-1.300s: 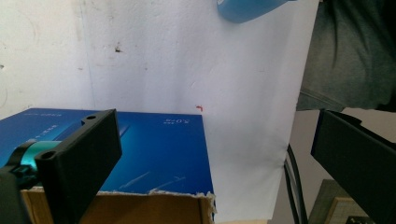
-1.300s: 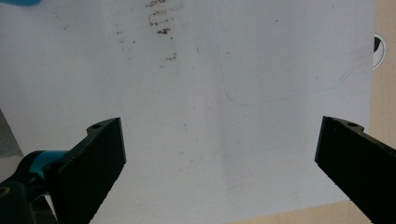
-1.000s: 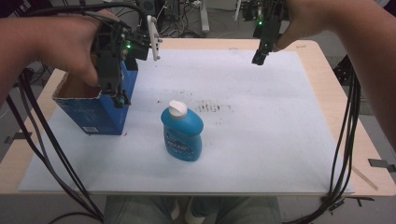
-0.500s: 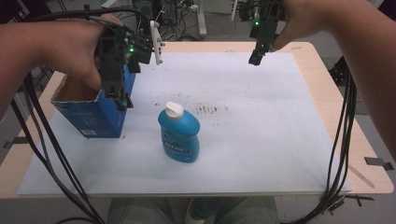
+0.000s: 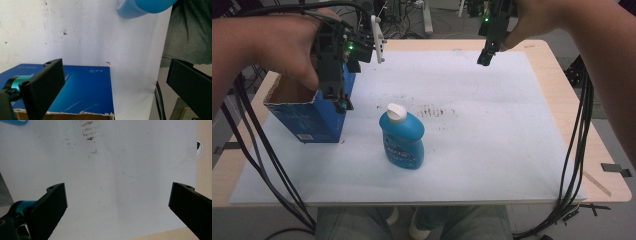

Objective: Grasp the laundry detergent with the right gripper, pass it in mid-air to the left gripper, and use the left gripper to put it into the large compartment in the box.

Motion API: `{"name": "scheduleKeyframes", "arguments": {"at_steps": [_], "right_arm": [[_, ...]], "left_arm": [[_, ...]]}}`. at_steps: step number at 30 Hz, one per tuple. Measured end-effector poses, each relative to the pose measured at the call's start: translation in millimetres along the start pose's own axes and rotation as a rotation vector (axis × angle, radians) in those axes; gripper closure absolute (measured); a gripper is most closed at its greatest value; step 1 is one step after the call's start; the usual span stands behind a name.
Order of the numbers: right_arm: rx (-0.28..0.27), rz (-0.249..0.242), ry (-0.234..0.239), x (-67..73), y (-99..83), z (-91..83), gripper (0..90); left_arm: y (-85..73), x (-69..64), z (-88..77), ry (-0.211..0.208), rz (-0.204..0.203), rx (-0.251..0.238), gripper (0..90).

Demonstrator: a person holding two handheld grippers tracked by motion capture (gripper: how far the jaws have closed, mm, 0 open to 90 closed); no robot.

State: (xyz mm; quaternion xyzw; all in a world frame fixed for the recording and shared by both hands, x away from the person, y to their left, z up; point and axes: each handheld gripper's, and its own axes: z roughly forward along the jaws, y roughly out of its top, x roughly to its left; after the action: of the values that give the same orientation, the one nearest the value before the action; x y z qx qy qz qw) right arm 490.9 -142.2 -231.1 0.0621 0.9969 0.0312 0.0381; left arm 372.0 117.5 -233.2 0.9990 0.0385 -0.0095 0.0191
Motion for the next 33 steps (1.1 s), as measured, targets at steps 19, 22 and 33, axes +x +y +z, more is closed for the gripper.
{"name": "scheduleKeyframes", "arguments": {"at_steps": [19,22,33], "right_arm": [[-0.074,0.013,0.0,31.2,-24.2,-6.6,0.9],[-0.091,0.014,0.007,40.8,-28.5,-5.5,0.9],[-0.272,0.033,0.081,72.6,-45.4,8.7,0.8]], "left_arm": [[0.8,-3.1,1.1,0.004,0.005,0.012,1.7],[-1.1,-3.9,0.7,0.005,0.005,0.009,1.7],[-5.2,-2.9,0.5,0.009,0.016,0.02,1.7]]}}
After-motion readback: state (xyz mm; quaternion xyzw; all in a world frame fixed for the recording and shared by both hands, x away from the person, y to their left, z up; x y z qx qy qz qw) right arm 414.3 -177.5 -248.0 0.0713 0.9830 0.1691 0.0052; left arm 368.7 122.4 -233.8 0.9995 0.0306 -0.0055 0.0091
